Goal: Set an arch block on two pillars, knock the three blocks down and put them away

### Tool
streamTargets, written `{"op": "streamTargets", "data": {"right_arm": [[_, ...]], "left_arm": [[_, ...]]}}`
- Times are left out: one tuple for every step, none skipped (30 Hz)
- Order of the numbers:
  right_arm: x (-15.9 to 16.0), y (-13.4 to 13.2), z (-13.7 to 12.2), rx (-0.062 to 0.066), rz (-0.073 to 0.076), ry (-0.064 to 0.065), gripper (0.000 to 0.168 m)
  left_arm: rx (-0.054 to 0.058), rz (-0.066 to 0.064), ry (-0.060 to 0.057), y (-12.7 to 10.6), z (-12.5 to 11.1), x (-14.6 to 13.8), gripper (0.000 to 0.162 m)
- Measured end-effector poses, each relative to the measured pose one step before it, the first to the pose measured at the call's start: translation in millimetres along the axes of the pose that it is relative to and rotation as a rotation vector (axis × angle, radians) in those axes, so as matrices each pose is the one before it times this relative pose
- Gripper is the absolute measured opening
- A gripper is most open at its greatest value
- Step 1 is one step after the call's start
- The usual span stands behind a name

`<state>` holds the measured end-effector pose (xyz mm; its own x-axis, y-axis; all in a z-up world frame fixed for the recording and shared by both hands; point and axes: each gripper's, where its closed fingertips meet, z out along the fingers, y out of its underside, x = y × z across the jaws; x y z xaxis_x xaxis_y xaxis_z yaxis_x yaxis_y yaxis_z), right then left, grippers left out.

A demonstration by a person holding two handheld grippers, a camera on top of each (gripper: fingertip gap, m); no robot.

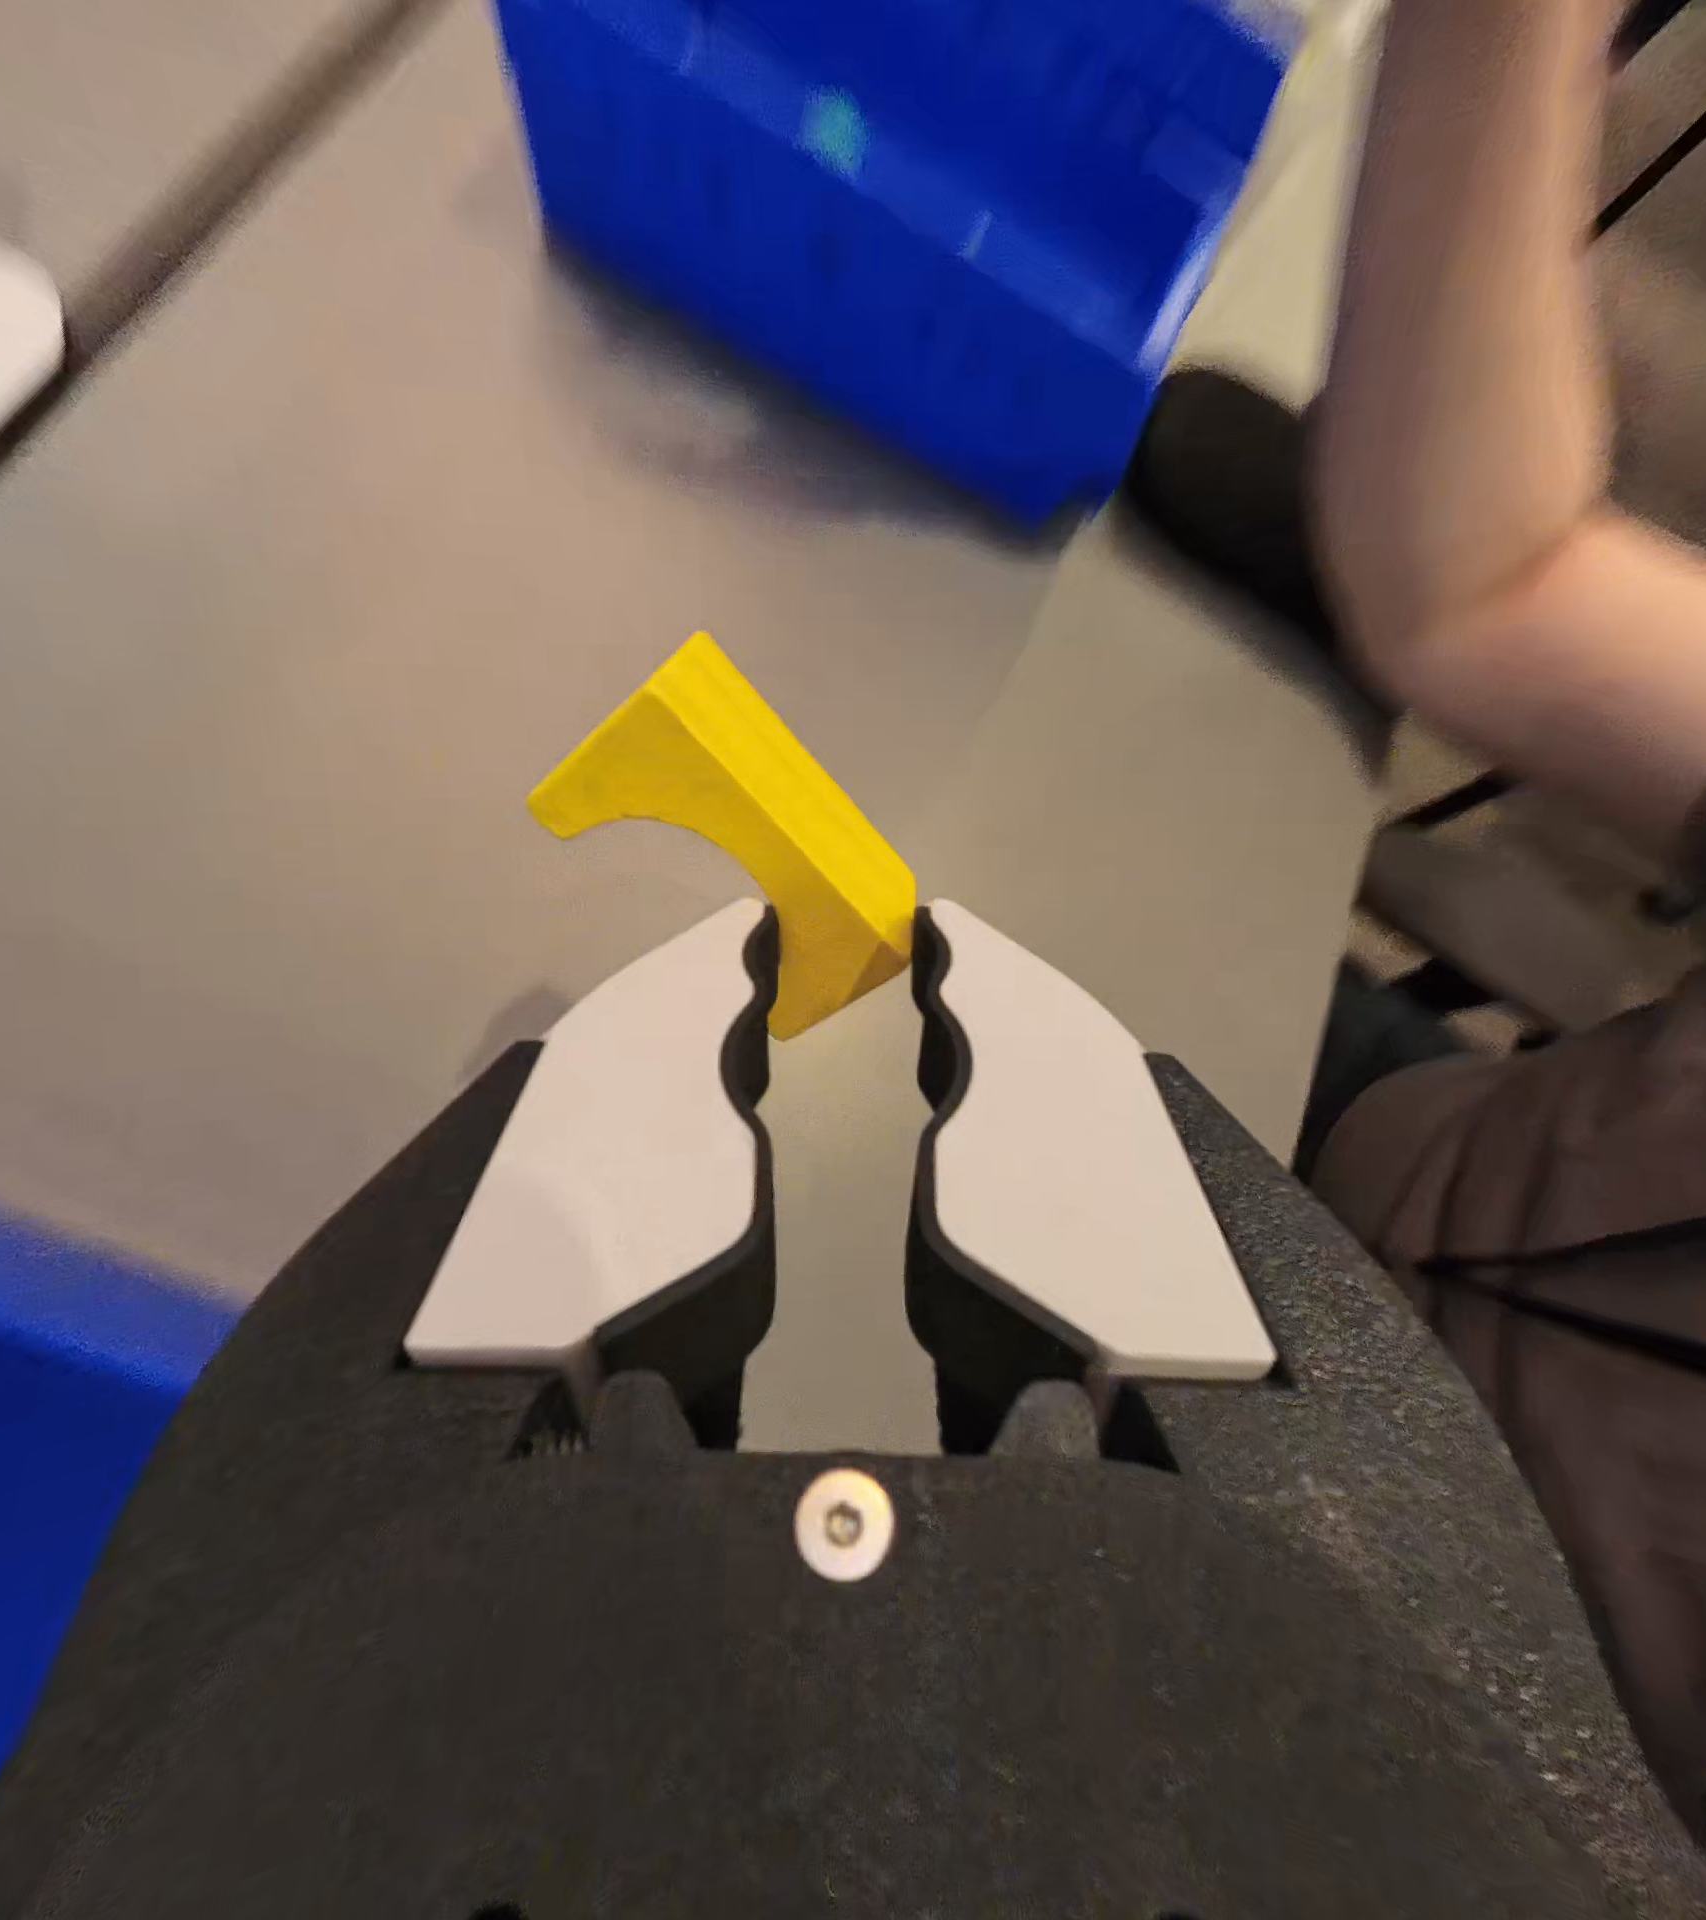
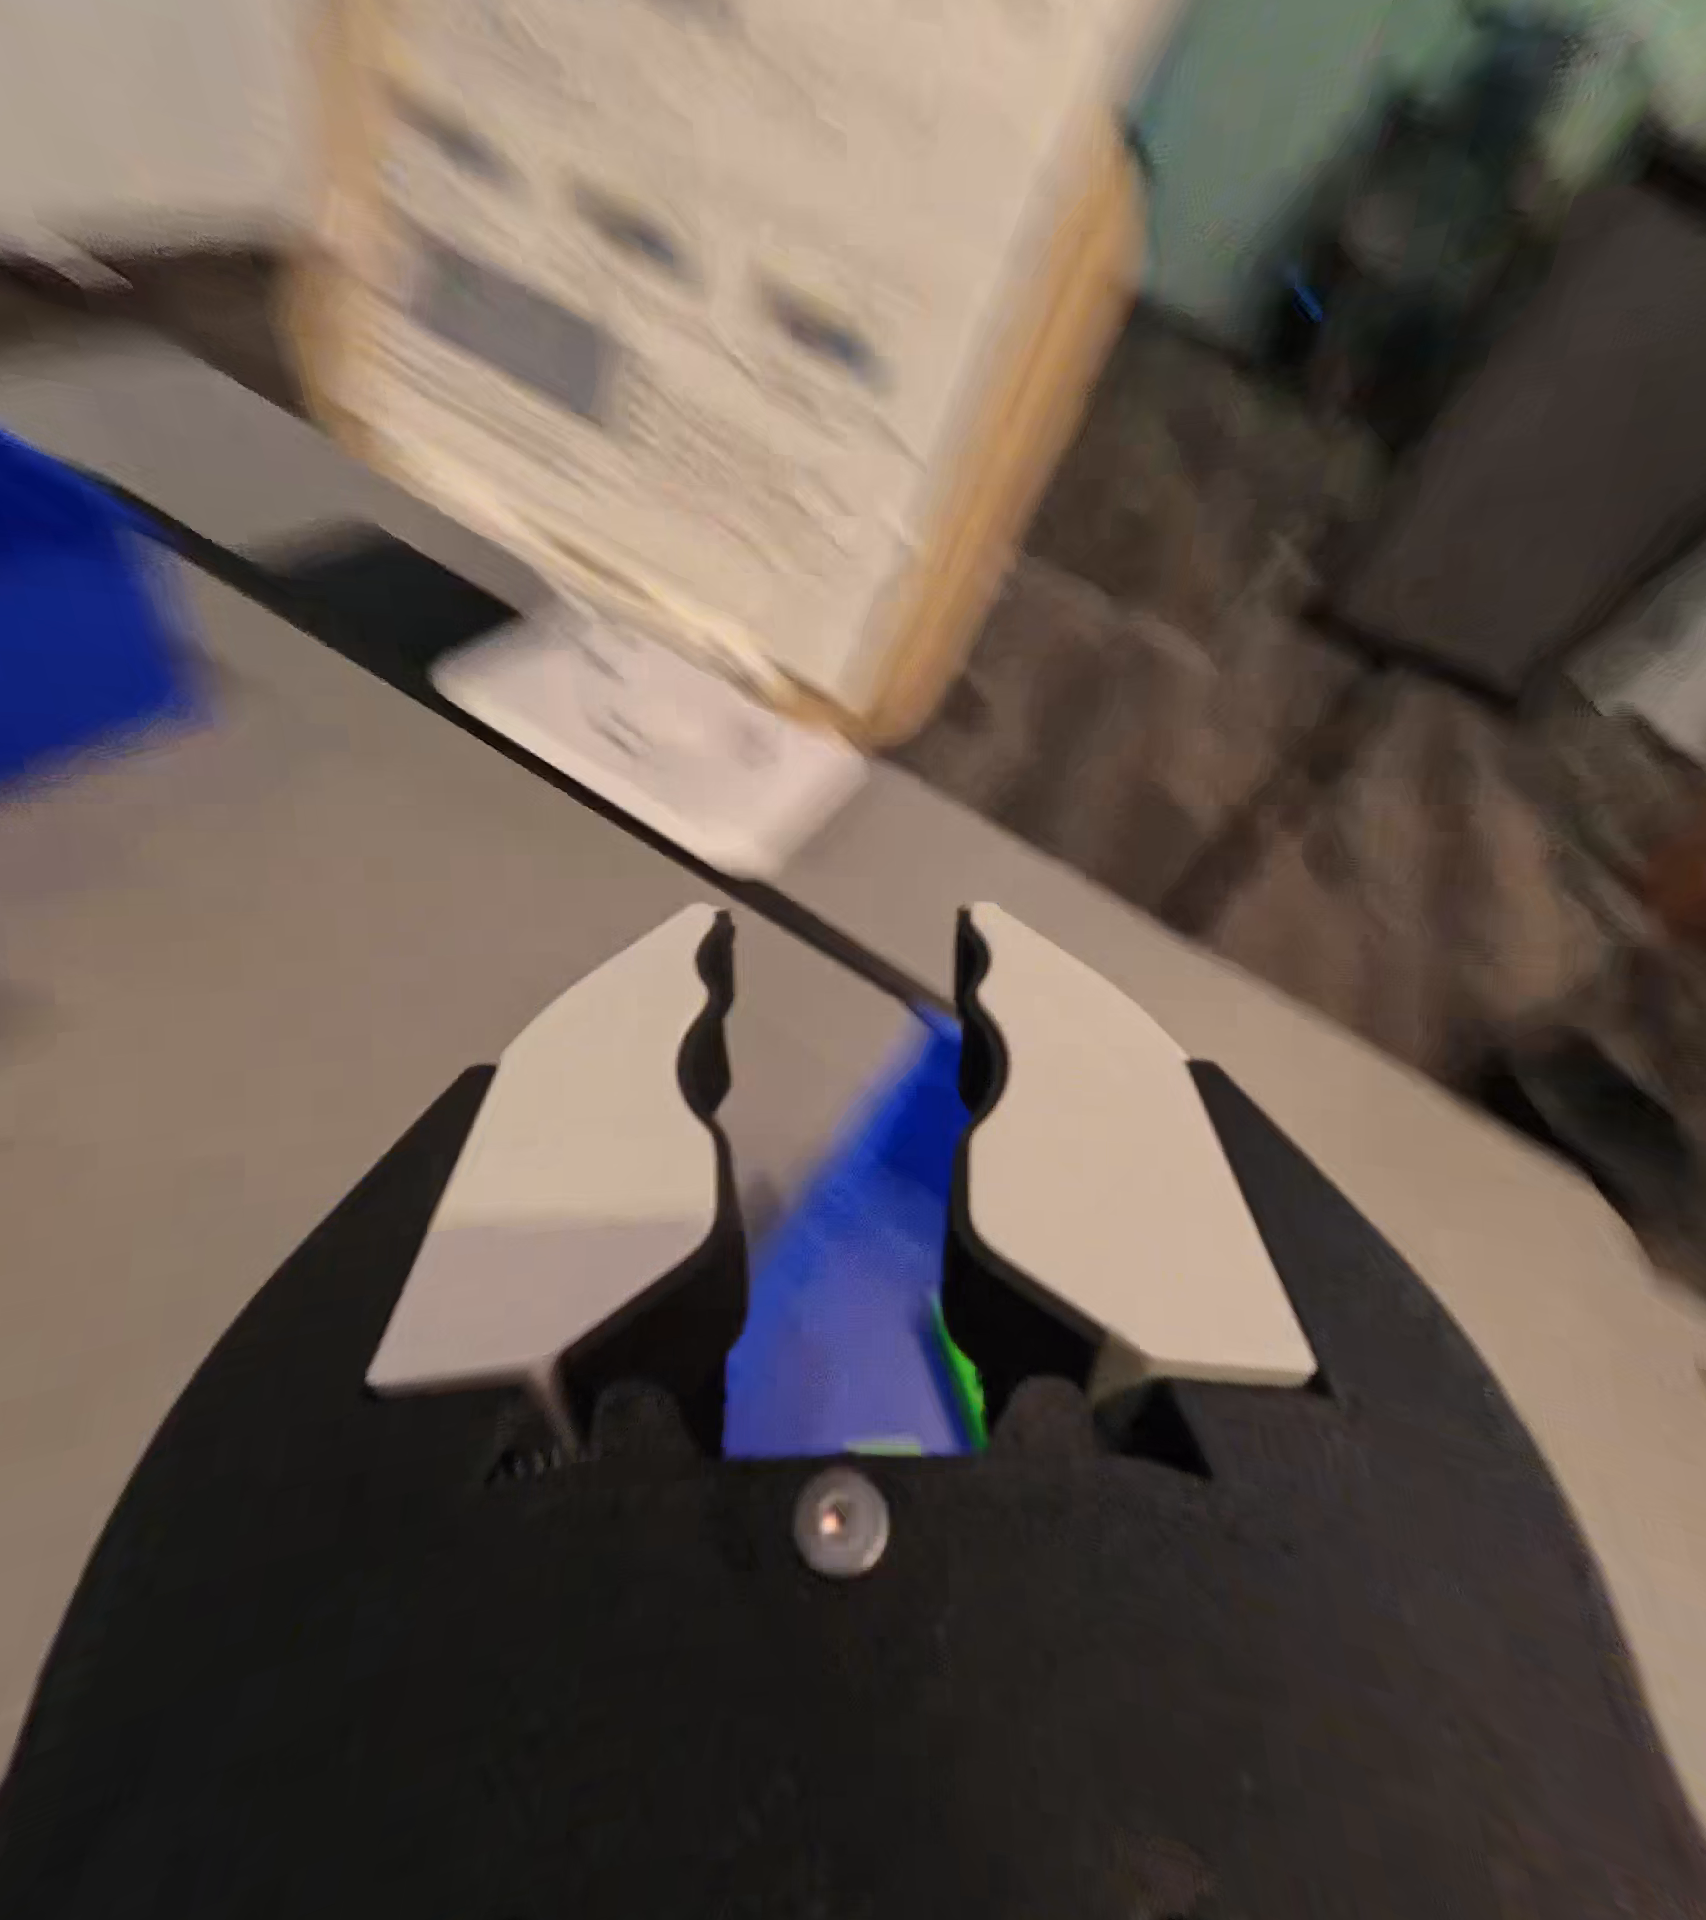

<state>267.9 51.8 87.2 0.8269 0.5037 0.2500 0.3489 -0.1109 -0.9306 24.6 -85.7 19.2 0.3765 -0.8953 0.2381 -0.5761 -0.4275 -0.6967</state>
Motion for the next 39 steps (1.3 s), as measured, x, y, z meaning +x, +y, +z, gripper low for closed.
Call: {"op": "streamTargets", "data": {"right_arm": [[-36.39,-25.97,-6.17,0.138,-0.023,-0.1564,0.051],[-37.25,-23.0,-2.13,0.1271,-0.0269,-0.1586,0.059],[-33.59,-19.86,1.82,0.1177,-0.0311,-0.1344,0.068],[-28.43,-16.34,5.2,0.1054,-0.0332,-0.1045,0.073],[-21.04,-10.22,7.76,0.0739,-0.0245,-0.0657,0.073],[-14.25,-2.92,9.52,0.0303,-0.0107,-0.0339,0.073],[-10.14,4.68,10.16,-0.0179,0.0019,-0.022,0.073],[-6.99,9.97,9.96,-0.0553,0.0137,-0.0142,0.073],[-7.43,11.32,8.8,-0.0645,0.0131,-0.0247,0.078],[-5.3,9.47,7.32,-0.0516,0.0111,-0.0174,0.081],[-2.6,5.89,6.03,-0.0233,0.0083,-0.0038,0.083],[-1.57,3.65,5.21,-0.0027,0.0051,0.0016,0.083],[-1.58,2.41,4.92,0.0067,0.0041,0.001,0.083],[-1.88,3.87,5.01,-0.0026,-0.0004,-0.0006,0.083],[-0.6,6.31,4.97,-0.0244,-0.0069,0.0078,0.083],[-2.07,4.84,3.78,-0.0191,-0.0174,-0.0017,0.082],[-3.47,2.1,1.65,-0.0065,-0.0229,-0.0119,0.07],[0.81,-1.7,-1.32,0.0044,-0.0201,0.0105,0.07],[1.7,-5.61,-4.4,0.0191,-0.0123,0.0058,0.07],[3.25,-6.67,-7.58,0.0113,-0.0024,0.0007,0.069],[7.37,-6.02,-11.06,0.0002,-0.0038,0.0139,0.069],[14.44,-4.02,-15.68,-0.0094,-0.0072,0.0448,0.069],[22.16,0.39,-19.21,-0.0244,-0.0034,0.0764,0.069],[26.76,9.57,-20.0,-0.0625,0.0146,0.082,0.069],[28.03,21.59,-18.7,-0.1123,0.0367,0.0761,0.07],[26.94,28.79,-15.17,-0.1251,0.055,0.0656,0.07],[21.72,32.95,-9.25,-0.1253,0.084,0.0295,0.069],[18.86,34.26,-3.49,-0.13,0.1036,0.0096,0.07],[19.76,30.08,1.88,-0.1097,0.0942,0.0214,0.07],[15.94,26.17,6.28,-0.0947,0.0736,0.0099,0.07],[11.67,25.03,9.32,-0.1082,0.0447,-0.0012,0.07],[9.74,21.61,11.35,-0.1051,0.0051,0.0068,0.07],[7.84,16.03,12.55,-0.0807,-0.0181,0.0138,0.07],[3.88,8.1,12.55,-0.0451,-0.0281,0.0041,0.07],[-0.88,1.9,12.18,-0.0154,-0.0386,-0.0146,0.07],[-2.94,-1.67,11.2,0.0009,-0.0441,-0.018,0.07],[-3.71,-2.7,10.45,0.0051,-0.0397,-0.0195,0.07],[-3.88,-0.07,9.64,-0.009,-0.0283,-0.0198,0.07],[-1.08,4.14,8.14,-0.036,-0.0143,-0.0051,0.07]], "left_arm": [[0.0895,-0.0003,0.0544,-14.16,-3.64,7.37,0.025],[0.0662,-0.0073,0.067,-10.71,-1.76,8.71,0.025],[0.0474,-0.0104,0.0699,-7.76,-0.41,8.96,0.025],[0.0395,-0.0099,0.0587,-6.17,0.36,7.41,0.024],[0.0293,-0.0091,0.0429,-4.32,1.0,5.36,0.024],[0.0173,-0.0079,0.0292,-2.27,1.09,3.36,0.024],[0.0064,-0.006,0.0126,-0.88,0.99,1.05,0.024],[0.0157,0.0012,-0.0068,-2.28,0.12,-1.47,0.024],[0.0148,0.002,-0.0094,-1.6,-0.17,-1.82,0.024],[0.0021,-0.0108,-0.0057,-0.01,-0.52,-1.55,0.024],[0.0058,-0.0174,0.0061,-0.07,-0.67,-0.12,0.024],[-0.0066,-0.0184,0.0211,1.42,-0.15,1.91,0.024],[0.0032,-0.009,0.0259,-0.24,0.28,2.74,0.024],[0.013,-0.0045,0.0187,-1.31,0.79,1.73,0.024],[-0.0016,-0.0065,0.0122,0.33,1.45,0.92,0.024],[-0.006,-0.0027,0.0041,0.72,1.89,0.07,0.024],[-0.0025,0.0036,0.0008,0.1,1.93,-0.01,0.024],[0.0036,0.0072,0.0023,-1.25,0.06,0.98,0.025],[0.0177,0.0077,0.0037,-4.04,-1.77,2.1,0.025],[0.0261,0.016,0.0,-6.27,-3.9,2.72,0.025],[0.0393,0.0408,-0.0173,-7.84,-6.22,1.94,0.024],[0.0474,0.0611,-0.0293,-8.58,-8.06,1.63,0.024],[0.0425,0.0666,-0.0489,-8.72,-9.62,-0.7,0.024],[0.0376,0.06,-0.082,-8.38,-10.67,-5.78,0.027],[0.0311,0.0569,-0.0782,-6.71,-10.37,-6.12,0.033],[0.0237,0.0506,-0.0575,-4.26,-9.34,-4.03,0.036],[0.0239,0.0385,-0.056,-3.04,-8.28,-4.61,0.036],[0.0318,0.0325,-0.0548,-3.79,-7.46,-5.32,0.037],[0.036,0.0333,-0.0425,-5.04,-6.18,-4.62,0.039],[0.0303,0.0226,-0.036,-4.92,-4.4,-4.52,0.041],[0.009,0.0122,-0.0258,-2.0,-3.06,-3.83,0.045],[-0.0133,0.0043,-0.0181,0.92,-2.04,-3.64,0.05],[-0.0272,-0.0013,-0.0144,3.14,-1.55,-3.48,0.055],[-0.0309,-0.0003,-0.0072,4.39,-1.17,-2.81,0.058],[-0.0321,-0.0016,-0.0103,4.8,-1.01,-3.44,0.061],[-0.0252,-0.0017,-0.0155,4.04,-1.09,-4.39,0.064],[-0.0162,0.0016,-0.0144,3.04,-1.12,-4.4,0.066],[-0.0118,0.0056,-0.0146,2.28,-1.64,-4.71,0.065],[-0.0069,0.005,-0.0266,1.68,-2.51,-7.11,0.065]]}}
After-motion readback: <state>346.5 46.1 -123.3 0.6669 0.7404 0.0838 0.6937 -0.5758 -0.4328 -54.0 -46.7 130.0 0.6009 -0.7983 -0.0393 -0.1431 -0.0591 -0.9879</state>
